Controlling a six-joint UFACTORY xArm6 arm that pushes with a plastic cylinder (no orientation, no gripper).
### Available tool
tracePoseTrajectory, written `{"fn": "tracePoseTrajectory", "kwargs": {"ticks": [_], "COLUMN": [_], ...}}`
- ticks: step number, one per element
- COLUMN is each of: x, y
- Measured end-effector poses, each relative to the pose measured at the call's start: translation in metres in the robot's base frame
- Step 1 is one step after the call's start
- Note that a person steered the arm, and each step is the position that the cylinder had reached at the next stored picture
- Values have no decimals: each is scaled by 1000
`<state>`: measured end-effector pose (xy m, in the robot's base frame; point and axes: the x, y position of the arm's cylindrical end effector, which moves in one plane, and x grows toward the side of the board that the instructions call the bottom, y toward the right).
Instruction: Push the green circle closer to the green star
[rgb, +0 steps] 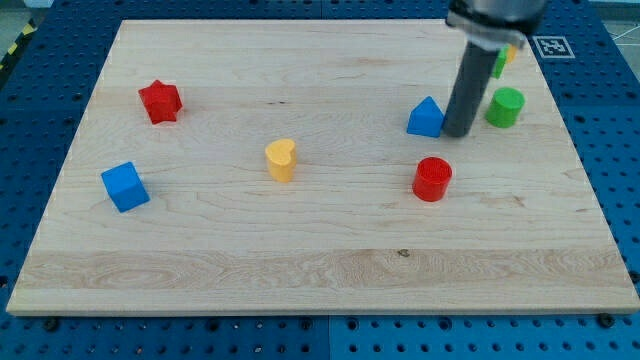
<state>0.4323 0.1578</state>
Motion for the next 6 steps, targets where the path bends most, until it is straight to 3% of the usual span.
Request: {"fn": "tracePoseTrajectory", "kwargs": {"ticks": [1, 2, 5, 6], "x": [27, 27, -10, -39], "y": [21, 41, 65, 65]}}
